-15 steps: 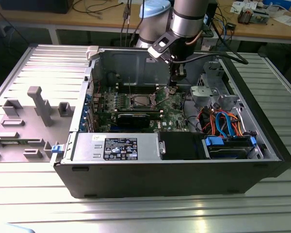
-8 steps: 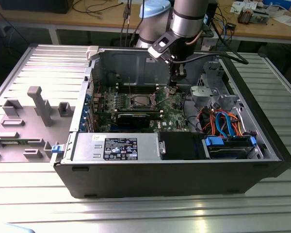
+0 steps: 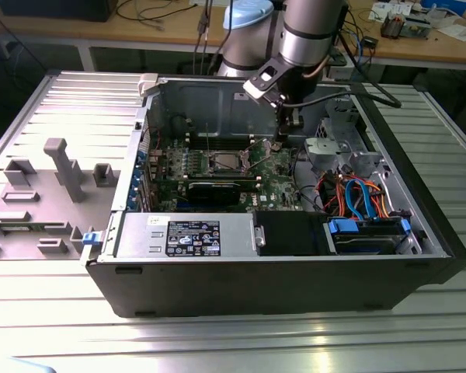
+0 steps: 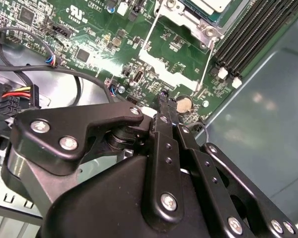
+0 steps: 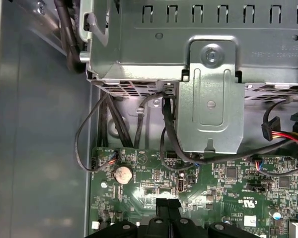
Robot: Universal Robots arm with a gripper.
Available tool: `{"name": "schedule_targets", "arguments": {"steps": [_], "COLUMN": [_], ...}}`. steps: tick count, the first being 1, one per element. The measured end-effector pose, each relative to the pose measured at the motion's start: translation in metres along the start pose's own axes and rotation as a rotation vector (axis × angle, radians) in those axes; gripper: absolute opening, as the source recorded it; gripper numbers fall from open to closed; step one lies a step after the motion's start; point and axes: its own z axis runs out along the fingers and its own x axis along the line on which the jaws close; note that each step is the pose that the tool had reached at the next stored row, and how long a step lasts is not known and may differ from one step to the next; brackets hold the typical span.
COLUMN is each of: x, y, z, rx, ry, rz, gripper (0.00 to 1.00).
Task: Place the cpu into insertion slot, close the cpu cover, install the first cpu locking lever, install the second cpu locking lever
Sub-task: 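Close the cpu cover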
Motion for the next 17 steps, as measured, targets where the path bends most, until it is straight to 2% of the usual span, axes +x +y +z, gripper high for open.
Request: {"name": "schedule_targets", "arguments": {"steps": [3,5,9,14,17], "x": [-0.0004,-0.0005,-0.0008,-0.0007,-0.0005], "y": [0.0024,0.0032,0.0034,0.0014,-0.0041], "z": [0.0094,0.013,0.0206,0.0209,0.0204], "rx": [0.0017,0.0065,0.0138,0.0146,0.0146], "ry": [-0.001,-0.004,-0.0041,-0.004,-0.0041], "rz": [0.0,0.0,-0.007,-0.012,-0.012], "gripper": [0.11,0.11,0.11,0.11,0.11]}}
